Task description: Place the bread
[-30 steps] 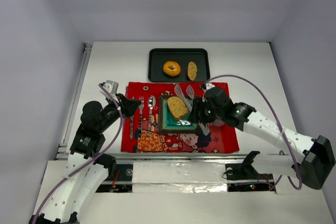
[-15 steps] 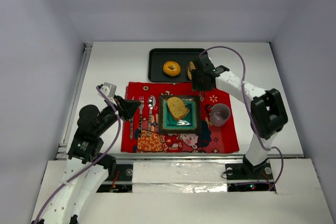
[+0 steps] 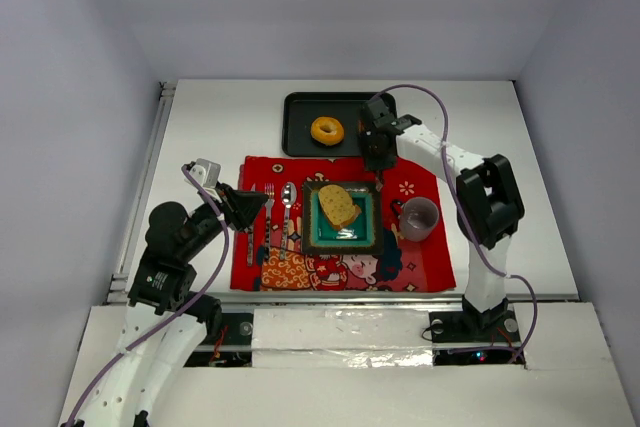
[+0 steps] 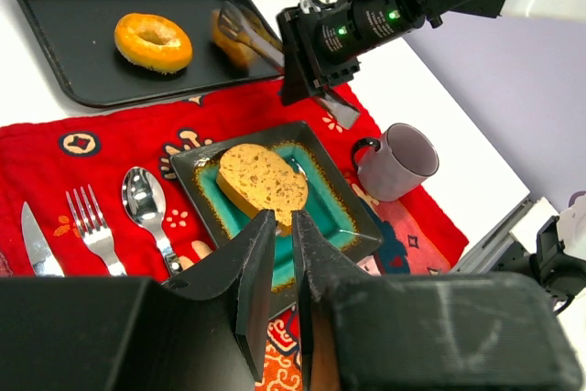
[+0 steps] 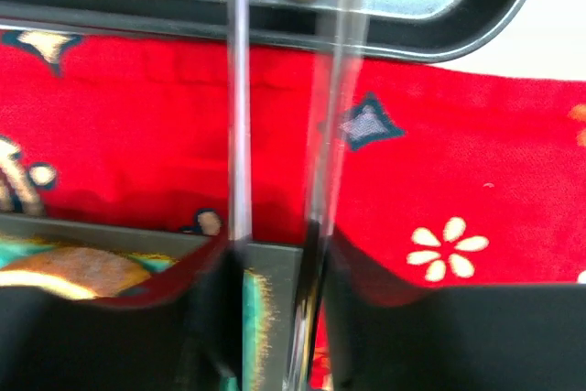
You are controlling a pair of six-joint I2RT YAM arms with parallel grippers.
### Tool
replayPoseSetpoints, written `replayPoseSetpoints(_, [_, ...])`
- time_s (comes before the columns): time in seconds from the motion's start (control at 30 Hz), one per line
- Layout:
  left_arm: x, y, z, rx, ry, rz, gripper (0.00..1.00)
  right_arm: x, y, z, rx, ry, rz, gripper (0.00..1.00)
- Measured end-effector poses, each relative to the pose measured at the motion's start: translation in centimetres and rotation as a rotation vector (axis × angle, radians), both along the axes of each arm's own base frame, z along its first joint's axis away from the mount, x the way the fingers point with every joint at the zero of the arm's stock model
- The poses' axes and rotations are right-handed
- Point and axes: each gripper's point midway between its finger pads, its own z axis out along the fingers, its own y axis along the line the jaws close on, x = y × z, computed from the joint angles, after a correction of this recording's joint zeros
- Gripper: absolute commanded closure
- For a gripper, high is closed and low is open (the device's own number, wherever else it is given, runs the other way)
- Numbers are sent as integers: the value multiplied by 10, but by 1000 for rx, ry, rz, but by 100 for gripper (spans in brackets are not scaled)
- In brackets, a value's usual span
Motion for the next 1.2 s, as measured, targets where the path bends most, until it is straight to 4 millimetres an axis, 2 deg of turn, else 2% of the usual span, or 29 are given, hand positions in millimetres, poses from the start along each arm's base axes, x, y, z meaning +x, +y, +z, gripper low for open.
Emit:
replayPoseSetpoints(0.07, [0,0,-1,0,1,0,88,-1,-3,-1,-9,5,-7,74])
replayPoseSetpoints(0.1, [0,0,-1,0,1,0,88,-1,-4,-1,-12,2,-8,76])
replayPoseSetpoints(0.23, [0,0,-1,1,2,1,88,-6,-11,6,-13,-11,-22,78])
replayPoseSetpoints(0.33, [1,0,-2,2,7,1,88,-15,-13,21,17,-33,-19,79])
replayPoseSetpoints(0.5, [3,-1,-5,7,22,2,88,-51,-4,94,215,-155,43,78])
replayPoseSetpoints(0.53, [4,-1,-6,8,25,4,88,-60,0,105,256,-182,63,78])
replayPoseSetpoints(0.6, [5,0,-7,10,30,8,89,-83,7,115,313,-206,98,78])
replayPoseSetpoints(0.67, [6,0,-8,12,34,13,89,-110,13,109,352,-186,133,77])
replayPoseSetpoints(0.77, [8,0,-11,15,43,17,89,-154,15,77,375,-94,159,77])
replayPoseSetpoints(0.87, [10,0,-14,20,55,20,89,-184,3,45,367,-5,125,77])
replayPoseSetpoints(0.97, [12,0,-17,24,68,22,89,-201,-7,34,372,30,86,76])
replayPoseSetpoints(1.2, [12,0,-18,25,72,23,89,-216,-1,43,435,19,77,75])
